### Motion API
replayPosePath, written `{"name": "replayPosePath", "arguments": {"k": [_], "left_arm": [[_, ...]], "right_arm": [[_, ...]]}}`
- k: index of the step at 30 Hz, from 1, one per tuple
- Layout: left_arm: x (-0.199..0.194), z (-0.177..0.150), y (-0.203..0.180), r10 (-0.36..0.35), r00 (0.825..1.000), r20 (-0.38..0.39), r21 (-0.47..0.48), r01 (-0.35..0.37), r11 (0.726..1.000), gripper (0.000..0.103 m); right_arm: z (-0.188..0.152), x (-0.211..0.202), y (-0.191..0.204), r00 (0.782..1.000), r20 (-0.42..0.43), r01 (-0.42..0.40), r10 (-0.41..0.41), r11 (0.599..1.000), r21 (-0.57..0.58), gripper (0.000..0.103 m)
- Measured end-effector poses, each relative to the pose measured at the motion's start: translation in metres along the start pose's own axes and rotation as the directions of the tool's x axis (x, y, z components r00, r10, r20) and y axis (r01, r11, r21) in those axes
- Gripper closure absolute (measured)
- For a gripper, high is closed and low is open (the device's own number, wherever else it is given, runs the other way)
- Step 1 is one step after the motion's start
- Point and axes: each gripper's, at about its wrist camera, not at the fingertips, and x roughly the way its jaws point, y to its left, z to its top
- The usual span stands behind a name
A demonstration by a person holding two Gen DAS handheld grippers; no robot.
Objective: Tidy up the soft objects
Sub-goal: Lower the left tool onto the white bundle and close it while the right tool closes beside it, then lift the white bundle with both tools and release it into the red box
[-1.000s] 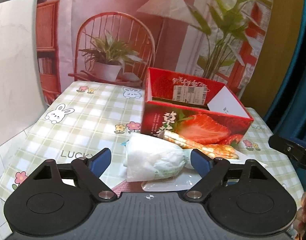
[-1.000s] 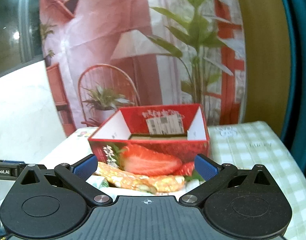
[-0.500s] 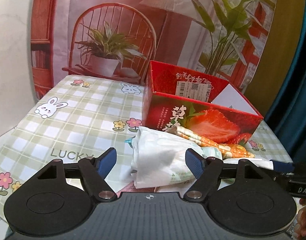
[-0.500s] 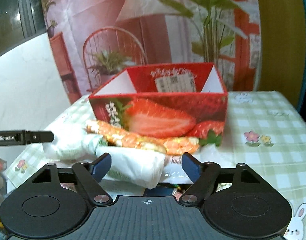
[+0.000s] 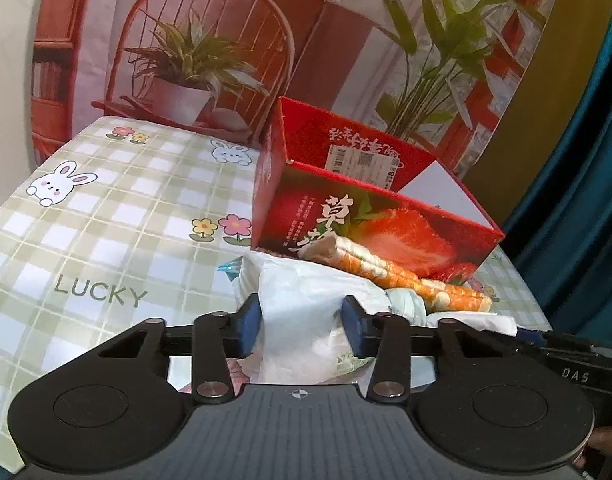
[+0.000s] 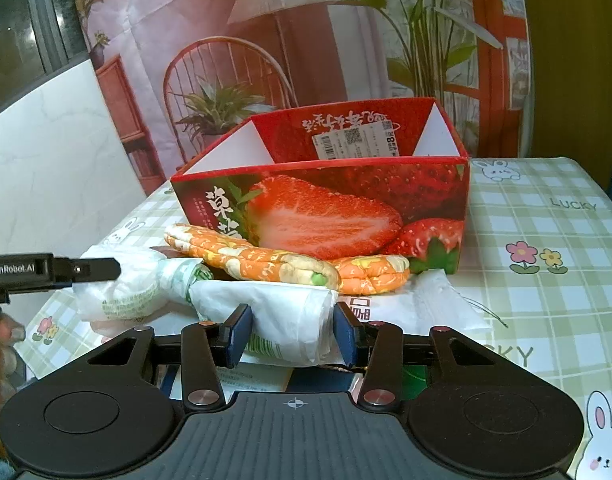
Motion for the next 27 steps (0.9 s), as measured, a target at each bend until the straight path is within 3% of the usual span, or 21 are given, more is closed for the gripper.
{"name": "replayPosePath", "arguments": {"k": [2,8,17,27], "left_arm": [[-0.002,-0.004,0.0,0.002,1.0,0.007,-0.008,-0.002,1.0,0.069],[-0.011,-0.013,-0.009,0.024,0.999,0.038,0.031,-0.025,0.999,0.076],[-0.025,-0.014,-0.012,0.048,0.996,0.081,0.046,-0.052,0.998,0.077],[-0.036,-0.014,-0.018,0.049,0.99,0.128,0.071,-0.059,0.996,0.077]], "right_arm": [[0.0,0.0,0.0,1.0,0.002,-0.002,0.002,1.0,0.002,0.062],[0.001,-0.006,0.0,1.0,0.025,-0.008,0.007,1.0,0.005,0.071],[0.002,-0.025,0.001,0.995,0.087,-0.053,0.053,0.999,-0.002,0.082],[0.004,-0.04,0.006,0.986,0.147,-0.07,0.073,0.997,-0.028,0.083]]}}
